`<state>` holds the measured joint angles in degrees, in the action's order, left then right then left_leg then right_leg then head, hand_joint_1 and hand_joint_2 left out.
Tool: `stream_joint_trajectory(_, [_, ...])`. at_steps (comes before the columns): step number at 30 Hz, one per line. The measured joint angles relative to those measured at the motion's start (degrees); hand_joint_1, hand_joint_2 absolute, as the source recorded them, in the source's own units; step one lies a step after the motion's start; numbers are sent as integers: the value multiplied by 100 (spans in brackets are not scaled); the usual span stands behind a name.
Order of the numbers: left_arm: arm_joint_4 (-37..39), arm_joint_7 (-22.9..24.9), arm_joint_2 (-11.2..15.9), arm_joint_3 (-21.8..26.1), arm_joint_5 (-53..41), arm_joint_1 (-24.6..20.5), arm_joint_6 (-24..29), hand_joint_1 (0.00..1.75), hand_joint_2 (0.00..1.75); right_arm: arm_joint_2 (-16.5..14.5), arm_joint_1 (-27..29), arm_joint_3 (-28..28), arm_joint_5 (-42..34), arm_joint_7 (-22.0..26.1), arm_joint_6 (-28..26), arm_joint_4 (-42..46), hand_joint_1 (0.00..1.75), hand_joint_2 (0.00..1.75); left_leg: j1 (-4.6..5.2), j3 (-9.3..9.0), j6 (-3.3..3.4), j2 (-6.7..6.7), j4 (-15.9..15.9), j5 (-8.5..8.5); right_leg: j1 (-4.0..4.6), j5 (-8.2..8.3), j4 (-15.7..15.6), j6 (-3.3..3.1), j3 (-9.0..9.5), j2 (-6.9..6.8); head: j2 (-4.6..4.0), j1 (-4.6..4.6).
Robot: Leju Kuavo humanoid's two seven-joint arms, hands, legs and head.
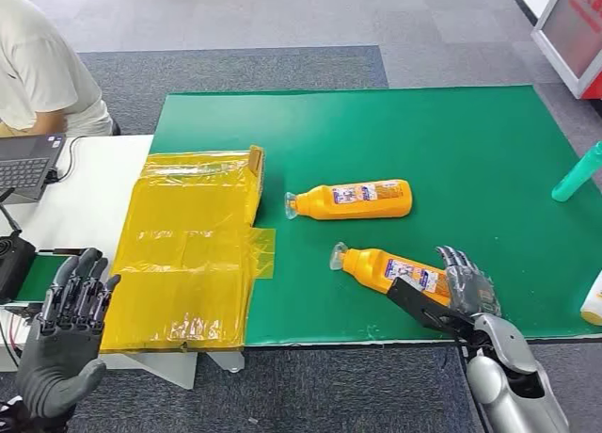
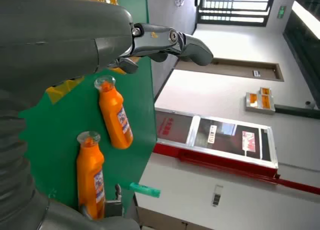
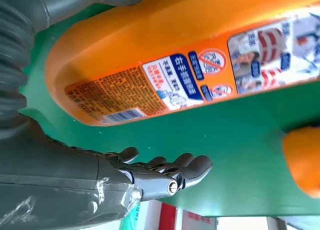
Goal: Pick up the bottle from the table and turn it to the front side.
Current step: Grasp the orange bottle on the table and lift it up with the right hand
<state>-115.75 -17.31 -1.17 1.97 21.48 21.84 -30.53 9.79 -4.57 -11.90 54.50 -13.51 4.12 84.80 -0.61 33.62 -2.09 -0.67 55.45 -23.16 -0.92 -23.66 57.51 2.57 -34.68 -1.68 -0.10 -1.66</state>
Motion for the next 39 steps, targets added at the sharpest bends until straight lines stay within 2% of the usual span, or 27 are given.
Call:
stream_joint_trajectory(12, [0,-40,27,-37,-129,-64,102,0,175,16,-258,-181,207,-81,202,-414,0,175,0,0,0,0,1,0,0,0,0,1,-1,0,1,1])
stream_joint_trajectory(18, [0,-86,47,-37,-165,-75,80,0,175,99,-403,-214,-252,47,498,-629,0,175,0,-2,0,0,1,0,0,1,0,1,1,0,0,1])
stream_joint_trajectory(26, [0,-105,69,-37,-229,-76,81,0,175,236,-659,-316,-208,-56,664,-940,0,175,0,-8,1,0,1,2,0,6,-1,2,7,0,0,1])
stream_joint_trajectory(27, [0,-105,70,-37,-229,-76,81,0,175,246,-672,-327,-205,-60,668,-962,8,175,0,-9,2,0,1,3,0,7,-1,1,7,0,1,1])
stream_joint_trajectory(30, [0,-106,71,-37,-230,-75,89,0,175,271,-705,-346,-189,-69,687,-1016,136,175,0,-9,2,0,1,5,0,10,-1,-1,7,1,1,1])
stream_joint_trajectory(31, [0,-106,71,-37,-230,-75,96,0,175,278,-719,-355,-181,-72,700,-1033,172,175,0,-10,2,0,1,5,0,11,-1,-1,7,1,1,1])
stream_joint_trajectory(39, [-29,-105,69,-37,-249,-73,163,0,175,307,-843,-469,-129,-106,728,-1151,175,175,0,-10,9,0,1,15,0,20,-1,2,9,1,1,1])
